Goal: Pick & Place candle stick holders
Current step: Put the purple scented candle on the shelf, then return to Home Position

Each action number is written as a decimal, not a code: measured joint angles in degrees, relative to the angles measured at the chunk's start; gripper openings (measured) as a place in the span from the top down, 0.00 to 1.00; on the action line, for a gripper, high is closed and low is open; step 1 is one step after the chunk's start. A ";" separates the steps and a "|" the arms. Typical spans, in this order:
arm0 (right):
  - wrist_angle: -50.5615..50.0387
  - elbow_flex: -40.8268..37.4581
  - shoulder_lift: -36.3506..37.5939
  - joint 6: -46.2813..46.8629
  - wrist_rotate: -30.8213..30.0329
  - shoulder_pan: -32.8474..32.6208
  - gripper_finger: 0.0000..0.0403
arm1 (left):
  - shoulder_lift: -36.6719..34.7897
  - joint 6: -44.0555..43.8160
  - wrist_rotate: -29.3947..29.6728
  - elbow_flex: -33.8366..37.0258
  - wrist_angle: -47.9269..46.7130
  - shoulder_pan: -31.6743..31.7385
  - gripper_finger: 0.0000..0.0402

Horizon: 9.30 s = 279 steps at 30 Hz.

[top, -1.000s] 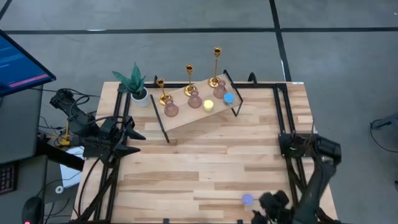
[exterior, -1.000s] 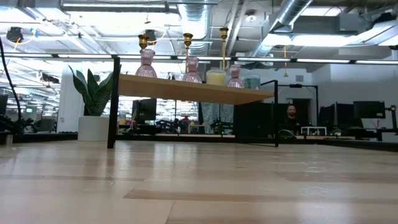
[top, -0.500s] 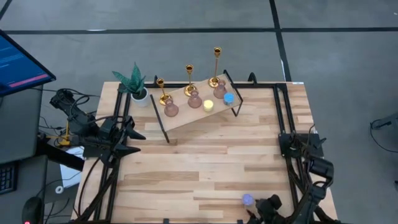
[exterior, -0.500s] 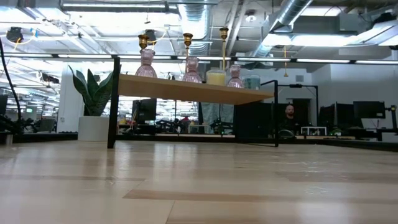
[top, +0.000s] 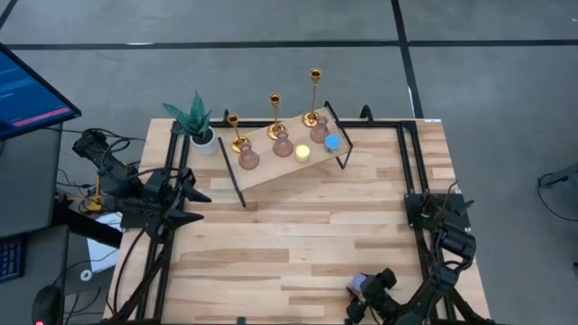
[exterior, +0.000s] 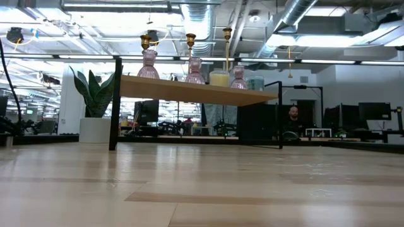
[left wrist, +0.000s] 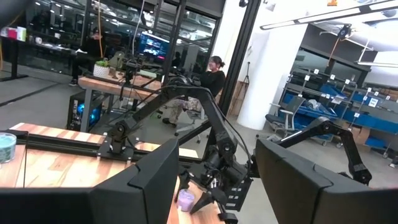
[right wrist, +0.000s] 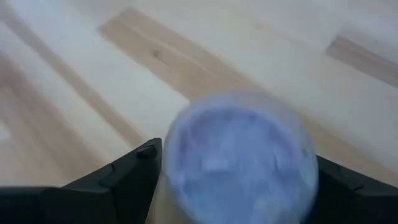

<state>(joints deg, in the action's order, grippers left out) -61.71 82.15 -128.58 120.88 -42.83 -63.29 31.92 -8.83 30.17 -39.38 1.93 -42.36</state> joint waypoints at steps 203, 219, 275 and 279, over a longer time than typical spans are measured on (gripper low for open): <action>44.97 5.74 21.81 -127.03 27.78 63.42 1.00 | -0.07 2.55 0.21 0.00 1.11 0.01 0.47; 38.06 10.43 41.98 -133.53 27.96 61.87 1.00 | -5.19 5.66 9.26 0.00 1.45 0.01 0.50; 74.06 -81.70 127.61 -109.58 35.36 59.02 1.00 | -31.87 -1.96 12.05 27.54 -13.51 0.16 0.99; 73.98 -81.72 127.86 -112.02 38.85 57.64 1.00 | -31.89 -3.53 3.61 30.94 -11.33 0.17 0.98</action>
<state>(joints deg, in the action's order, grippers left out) 12.27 0.43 -0.71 8.87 -3.98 -5.66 0.03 -12.36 33.79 -8.44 -9.39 -42.19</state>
